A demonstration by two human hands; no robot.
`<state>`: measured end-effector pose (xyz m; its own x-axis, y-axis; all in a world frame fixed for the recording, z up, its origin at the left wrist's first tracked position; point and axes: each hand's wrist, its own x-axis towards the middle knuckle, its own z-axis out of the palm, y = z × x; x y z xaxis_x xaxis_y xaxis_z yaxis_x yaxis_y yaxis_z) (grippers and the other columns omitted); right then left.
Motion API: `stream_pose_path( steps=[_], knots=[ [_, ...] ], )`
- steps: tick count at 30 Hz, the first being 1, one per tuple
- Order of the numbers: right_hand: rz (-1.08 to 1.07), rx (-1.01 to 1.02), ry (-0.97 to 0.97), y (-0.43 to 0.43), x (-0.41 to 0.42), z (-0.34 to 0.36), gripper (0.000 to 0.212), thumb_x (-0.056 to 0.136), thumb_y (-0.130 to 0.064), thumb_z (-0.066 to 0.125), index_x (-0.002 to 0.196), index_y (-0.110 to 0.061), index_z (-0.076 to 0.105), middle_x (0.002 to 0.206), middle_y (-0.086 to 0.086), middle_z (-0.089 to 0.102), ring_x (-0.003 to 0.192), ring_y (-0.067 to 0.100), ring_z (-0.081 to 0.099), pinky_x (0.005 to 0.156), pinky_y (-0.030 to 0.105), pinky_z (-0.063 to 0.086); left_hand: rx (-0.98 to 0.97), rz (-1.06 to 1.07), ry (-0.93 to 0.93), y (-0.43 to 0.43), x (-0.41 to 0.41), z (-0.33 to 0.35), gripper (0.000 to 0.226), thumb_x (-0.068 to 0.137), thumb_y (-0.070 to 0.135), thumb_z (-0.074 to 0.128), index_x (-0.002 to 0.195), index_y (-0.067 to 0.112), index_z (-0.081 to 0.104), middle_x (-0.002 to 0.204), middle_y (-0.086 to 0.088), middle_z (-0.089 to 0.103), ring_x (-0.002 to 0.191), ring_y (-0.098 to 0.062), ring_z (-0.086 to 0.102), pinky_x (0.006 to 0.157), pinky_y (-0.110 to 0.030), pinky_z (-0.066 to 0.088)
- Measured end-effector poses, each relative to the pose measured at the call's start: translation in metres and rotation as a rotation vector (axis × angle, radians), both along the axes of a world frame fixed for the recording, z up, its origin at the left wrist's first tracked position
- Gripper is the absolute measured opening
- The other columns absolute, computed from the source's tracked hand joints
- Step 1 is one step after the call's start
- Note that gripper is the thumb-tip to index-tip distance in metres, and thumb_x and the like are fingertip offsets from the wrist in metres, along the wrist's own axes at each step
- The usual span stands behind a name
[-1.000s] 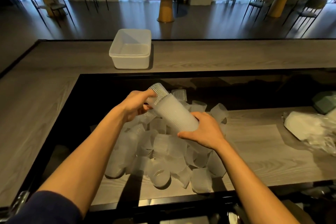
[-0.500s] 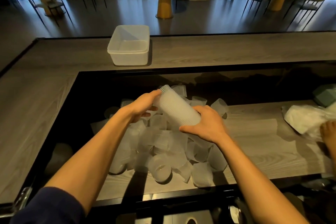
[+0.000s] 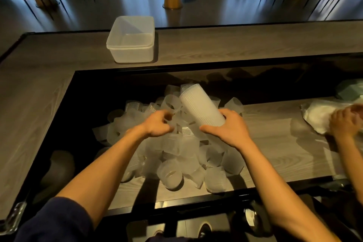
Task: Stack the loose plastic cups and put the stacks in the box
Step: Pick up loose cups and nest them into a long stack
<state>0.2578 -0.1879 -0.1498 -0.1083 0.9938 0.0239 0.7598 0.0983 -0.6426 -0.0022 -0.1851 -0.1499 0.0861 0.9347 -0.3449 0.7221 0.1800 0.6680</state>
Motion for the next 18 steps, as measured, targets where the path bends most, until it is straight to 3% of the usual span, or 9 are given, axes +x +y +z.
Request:
stream_pose_path(
  steps=[3,7,11,18],
  knots=[
    [-0.002,-0.021,0.004,-0.005,0.006,-0.004,0.084,0.058,-0.071,0.080,0.124,-0.022,0.061,0.110,-0.003,0.061,0.098,0.014,0.059,0.073,0.036,0.058,-0.064,-0.283,0.329,-0.010,0.005,-0.022,0.096,0.077,0.017,0.081,0.157,0.021,0.028,0.156,-0.008,0.037,0.142,-0.029,0.036,0.113,-0.041,0.038],
    [-0.008,-0.024,0.029,-0.010,0.010,-0.004,0.075,0.063,-0.061,0.086,0.123,-0.022,0.062,0.110,-0.005,0.059,0.100,0.013,0.058,0.073,0.031,0.055,0.060,-0.435,0.649,-0.015,0.008,-0.047,0.090,0.075,0.036,0.081,0.151,0.034,0.034,0.152,0.001,0.039,0.142,-0.026,0.026,0.115,-0.051,0.025],
    [0.009,-0.039,0.031,-0.013,0.012,-0.006,0.081,0.061,-0.065,0.084,0.126,-0.023,0.061,0.114,-0.004,0.059,0.102,0.013,0.057,0.074,0.031,0.055,0.148,-0.411,0.675,-0.013,0.009,-0.046,0.076,0.078,0.043,0.076,0.145,0.034,0.041,0.142,0.003,0.050,0.135,-0.022,0.032,0.105,-0.046,0.028],
    [0.003,-0.044,0.007,-0.014,0.009,-0.006,0.078,0.062,-0.065,0.084,0.124,-0.023,0.061,0.113,-0.003,0.058,0.101,0.013,0.056,0.071,0.028,0.053,0.160,-0.311,0.615,0.001,0.006,-0.024,0.082,0.076,0.046,0.073,0.148,0.028,0.038,0.144,-0.002,0.047,0.134,-0.026,0.035,0.104,-0.046,0.030]
  ],
)
